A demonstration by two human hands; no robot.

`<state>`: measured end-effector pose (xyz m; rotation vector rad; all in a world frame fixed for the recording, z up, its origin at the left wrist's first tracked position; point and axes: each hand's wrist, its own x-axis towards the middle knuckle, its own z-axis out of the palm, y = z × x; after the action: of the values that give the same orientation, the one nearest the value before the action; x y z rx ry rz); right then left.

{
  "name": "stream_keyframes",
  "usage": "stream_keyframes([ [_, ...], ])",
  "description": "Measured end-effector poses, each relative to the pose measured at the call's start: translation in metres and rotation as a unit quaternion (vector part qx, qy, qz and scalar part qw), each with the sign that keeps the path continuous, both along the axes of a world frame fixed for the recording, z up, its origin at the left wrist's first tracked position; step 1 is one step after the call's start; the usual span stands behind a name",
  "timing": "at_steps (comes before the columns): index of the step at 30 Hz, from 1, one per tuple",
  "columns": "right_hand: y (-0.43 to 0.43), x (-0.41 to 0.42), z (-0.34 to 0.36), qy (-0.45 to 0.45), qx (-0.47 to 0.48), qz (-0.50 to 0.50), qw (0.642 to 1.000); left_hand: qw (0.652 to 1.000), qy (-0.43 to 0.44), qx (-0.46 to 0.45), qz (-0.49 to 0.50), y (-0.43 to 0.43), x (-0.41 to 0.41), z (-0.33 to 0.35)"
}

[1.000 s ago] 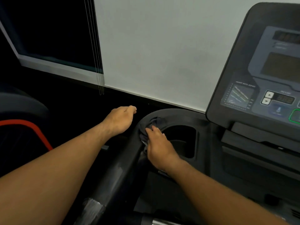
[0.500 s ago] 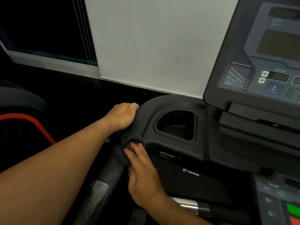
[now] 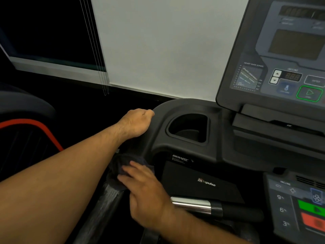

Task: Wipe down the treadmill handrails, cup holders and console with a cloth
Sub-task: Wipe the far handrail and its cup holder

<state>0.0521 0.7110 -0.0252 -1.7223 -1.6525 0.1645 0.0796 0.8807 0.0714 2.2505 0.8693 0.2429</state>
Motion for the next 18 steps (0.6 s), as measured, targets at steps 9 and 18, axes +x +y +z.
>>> stream_keyframes([
  [9, 0.038, 0.112, 0.021, -0.255, -0.128, -0.071, 0.956, 0.999, -0.021, 0.031, 0.009, -0.012, -0.003, -0.003],
  [18, -0.071, 0.159, 0.037, -0.349, -0.224, -0.169, 0.894, 1.000, -0.015, -0.002, -0.007, -0.018, 0.001, -0.008],
])
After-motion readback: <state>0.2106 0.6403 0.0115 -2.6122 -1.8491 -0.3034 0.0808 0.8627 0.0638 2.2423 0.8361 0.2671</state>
